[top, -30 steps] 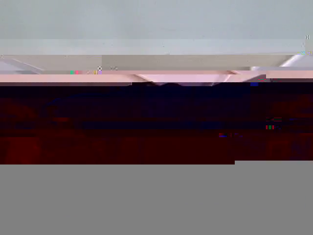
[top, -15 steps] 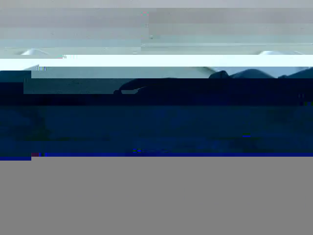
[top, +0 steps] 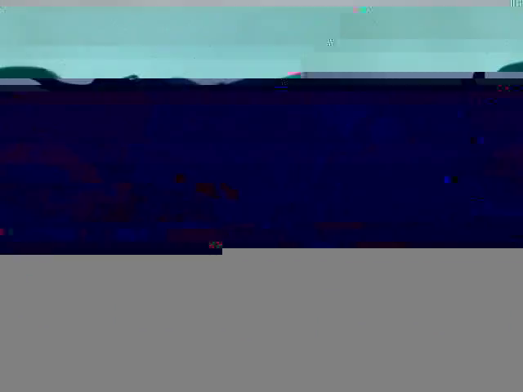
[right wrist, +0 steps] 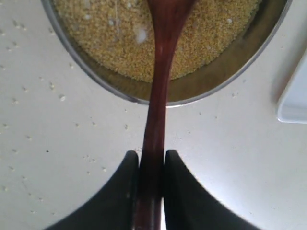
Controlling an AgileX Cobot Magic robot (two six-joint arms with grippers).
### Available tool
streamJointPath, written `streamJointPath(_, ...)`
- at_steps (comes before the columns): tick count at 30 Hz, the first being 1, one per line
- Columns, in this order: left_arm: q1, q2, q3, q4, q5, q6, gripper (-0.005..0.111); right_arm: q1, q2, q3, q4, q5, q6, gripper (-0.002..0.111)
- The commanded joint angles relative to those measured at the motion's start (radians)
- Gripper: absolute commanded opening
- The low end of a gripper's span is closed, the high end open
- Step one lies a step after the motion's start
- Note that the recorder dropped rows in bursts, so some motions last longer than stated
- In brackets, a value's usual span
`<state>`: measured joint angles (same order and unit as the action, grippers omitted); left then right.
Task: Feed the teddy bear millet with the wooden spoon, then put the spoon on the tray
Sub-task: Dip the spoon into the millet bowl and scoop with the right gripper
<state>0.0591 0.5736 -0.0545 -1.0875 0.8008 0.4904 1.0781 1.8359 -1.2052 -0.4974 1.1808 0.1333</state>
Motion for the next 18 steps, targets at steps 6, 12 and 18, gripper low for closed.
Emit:
streamJointPath(6,0.001,-0.008,0.001,-0.023,-0.013,0.007,0.005,-0.061,-0.051,-0.006,0.149,-0.058,-0.043,0.003)
streamJointPath(12,0.001,-0.008,0.001,-0.023,-0.024,0.007,0.005,-0.103,-0.059,-0.006,0.251,-0.096,-0.064,0.003)
streamJointPath(18,0.001,-0.008,0.001,-0.023,-0.024,0.007,0.005,-0.144,-0.085,-0.006,0.288,-0.104,-0.08,0.003)
